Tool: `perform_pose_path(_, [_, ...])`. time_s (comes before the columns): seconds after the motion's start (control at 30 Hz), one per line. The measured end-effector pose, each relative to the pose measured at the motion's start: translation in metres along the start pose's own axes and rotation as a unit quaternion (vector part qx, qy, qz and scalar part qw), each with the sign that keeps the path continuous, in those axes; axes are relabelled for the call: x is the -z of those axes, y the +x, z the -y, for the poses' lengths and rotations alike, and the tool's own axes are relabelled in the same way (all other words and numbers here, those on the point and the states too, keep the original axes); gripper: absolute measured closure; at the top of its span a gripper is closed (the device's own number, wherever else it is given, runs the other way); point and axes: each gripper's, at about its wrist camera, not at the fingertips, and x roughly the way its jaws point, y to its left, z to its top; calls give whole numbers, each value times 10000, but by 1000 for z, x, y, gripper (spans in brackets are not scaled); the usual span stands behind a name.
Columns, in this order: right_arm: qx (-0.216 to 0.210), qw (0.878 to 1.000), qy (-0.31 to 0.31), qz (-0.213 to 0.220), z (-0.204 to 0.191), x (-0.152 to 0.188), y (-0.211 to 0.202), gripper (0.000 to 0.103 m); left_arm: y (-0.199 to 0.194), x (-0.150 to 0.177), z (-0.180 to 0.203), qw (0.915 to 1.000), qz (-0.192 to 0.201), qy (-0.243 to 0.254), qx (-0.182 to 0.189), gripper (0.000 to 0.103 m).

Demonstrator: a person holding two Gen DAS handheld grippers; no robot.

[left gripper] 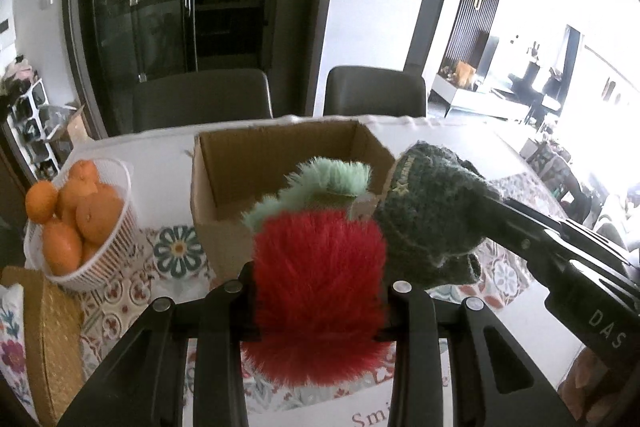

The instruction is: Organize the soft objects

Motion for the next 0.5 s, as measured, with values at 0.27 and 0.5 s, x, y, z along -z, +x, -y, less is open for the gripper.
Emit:
perform_pose_path(0.27, [-112, 9995, -93, 269, -6, -28, 4, 88, -4, -31, -4, 9996, 229, 115, -66, 69])
perform_pose_path(0.5, [-269, 9991, -94, 310, -7, -52, 21, 88, 1, -58, -11, 9991, 318, 199, -178, 69])
